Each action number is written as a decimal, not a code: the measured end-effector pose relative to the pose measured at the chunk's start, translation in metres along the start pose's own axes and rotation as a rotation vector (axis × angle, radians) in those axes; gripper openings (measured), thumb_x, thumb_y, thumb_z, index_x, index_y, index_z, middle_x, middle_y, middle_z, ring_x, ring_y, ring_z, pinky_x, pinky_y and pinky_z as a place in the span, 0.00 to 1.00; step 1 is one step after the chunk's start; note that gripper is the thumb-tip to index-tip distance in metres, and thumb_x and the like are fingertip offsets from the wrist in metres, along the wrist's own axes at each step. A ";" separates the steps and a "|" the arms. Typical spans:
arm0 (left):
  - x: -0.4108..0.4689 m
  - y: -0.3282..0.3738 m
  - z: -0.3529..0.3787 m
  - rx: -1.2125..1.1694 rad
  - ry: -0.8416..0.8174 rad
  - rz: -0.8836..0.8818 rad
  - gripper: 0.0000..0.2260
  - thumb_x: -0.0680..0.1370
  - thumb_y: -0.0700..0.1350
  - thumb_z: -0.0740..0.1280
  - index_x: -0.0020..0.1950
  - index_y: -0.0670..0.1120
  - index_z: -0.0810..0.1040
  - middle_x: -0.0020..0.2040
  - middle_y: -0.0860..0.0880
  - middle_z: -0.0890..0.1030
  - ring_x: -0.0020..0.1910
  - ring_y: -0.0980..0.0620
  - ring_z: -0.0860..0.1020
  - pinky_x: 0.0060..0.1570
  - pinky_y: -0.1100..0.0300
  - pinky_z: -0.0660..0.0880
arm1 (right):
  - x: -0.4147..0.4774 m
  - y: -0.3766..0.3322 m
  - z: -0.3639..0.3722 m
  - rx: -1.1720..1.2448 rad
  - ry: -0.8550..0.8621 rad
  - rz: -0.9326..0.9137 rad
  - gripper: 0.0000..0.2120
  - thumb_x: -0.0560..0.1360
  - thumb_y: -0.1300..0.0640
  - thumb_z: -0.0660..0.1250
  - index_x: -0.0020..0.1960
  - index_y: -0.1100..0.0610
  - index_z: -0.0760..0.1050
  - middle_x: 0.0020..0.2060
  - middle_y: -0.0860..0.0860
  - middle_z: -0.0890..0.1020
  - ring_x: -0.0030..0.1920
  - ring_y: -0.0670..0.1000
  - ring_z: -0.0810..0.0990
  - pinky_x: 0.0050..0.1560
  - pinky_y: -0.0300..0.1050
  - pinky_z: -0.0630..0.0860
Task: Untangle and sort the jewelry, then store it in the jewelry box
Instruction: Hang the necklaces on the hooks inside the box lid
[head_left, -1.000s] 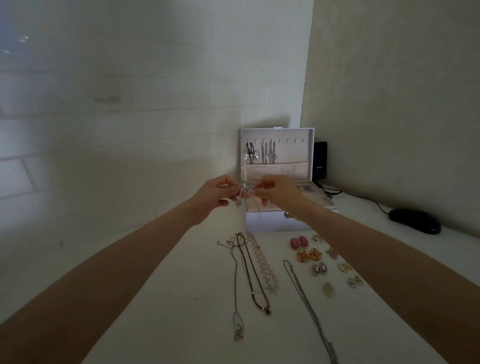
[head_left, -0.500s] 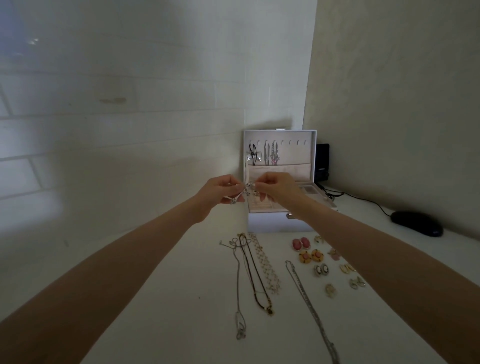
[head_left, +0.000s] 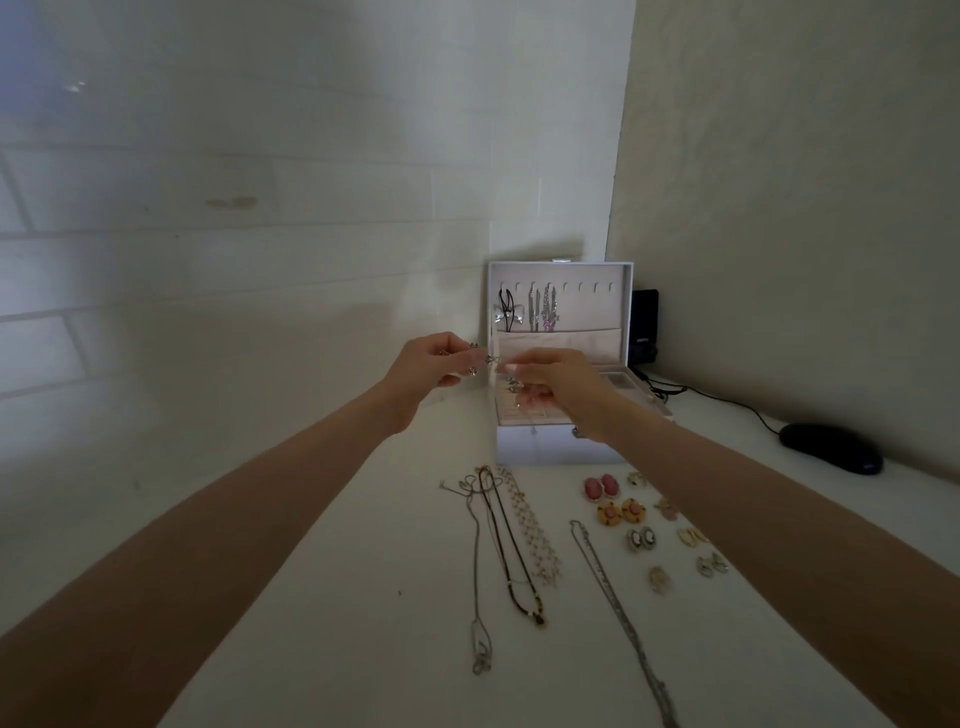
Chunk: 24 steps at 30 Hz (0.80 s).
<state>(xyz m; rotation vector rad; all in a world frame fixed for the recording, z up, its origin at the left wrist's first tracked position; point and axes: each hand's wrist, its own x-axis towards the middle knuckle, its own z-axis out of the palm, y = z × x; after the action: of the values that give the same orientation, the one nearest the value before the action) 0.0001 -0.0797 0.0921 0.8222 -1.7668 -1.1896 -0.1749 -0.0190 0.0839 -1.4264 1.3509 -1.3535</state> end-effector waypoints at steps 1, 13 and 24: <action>-0.001 0.001 0.001 -0.004 0.002 0.006 0.08 0.74 0.42 0.71 0.37 0.45 0.75 0.38 0.49 0.78 0.39 0.56 0.75 0.42 0.66 0.71 | -0.001 0.000 0.001 0.043 -0.048 0.029 0.10 0.74 0.62 0.69 0.54 0.65 0.79 0.35 0.53 0.78 0.32 0.47 0.76 0.39 0.38 0.79; -0.003 0.002 0.006 0.115 0.116 0.033 0.14 0.74 0.49 0.71 0.34 0.43 0.73 0.33 0.47 0.77 0.32 0.56 0.73 0.34 0.66 0.68 | -0.010 -0.001 0.015 -0.022 -0.108 -0.015 0.08 0.75 0.56 0.69 0.46 0.61 0.81 0.25 0.49 0.61 0.24 0.46 0.57 0.26 0.37 0.55; -0.006 -0.005 0.008 0.199 0.001 0.031 0.08 0.77 0.46 0.67 0.44 0.42 0.80 0.37 0.50 0.80 0.34 0.61 0.76 0.35 0.68 0.70 | -0.003 0.003 0.010 0.026 0.020 0.042 0.12 0.73 0.57 0.71 0.53 0.64 0.76 0.26 0.49 0.65 0.22 0.44 0.60 0.23 0.35 0.58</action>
<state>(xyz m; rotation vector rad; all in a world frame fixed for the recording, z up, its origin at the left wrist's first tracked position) -0.0039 -0.0733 0.0845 0.9059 -1.9124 -1.0042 -0.1657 -0.0179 0.0791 -1.3627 1.3637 -1.3568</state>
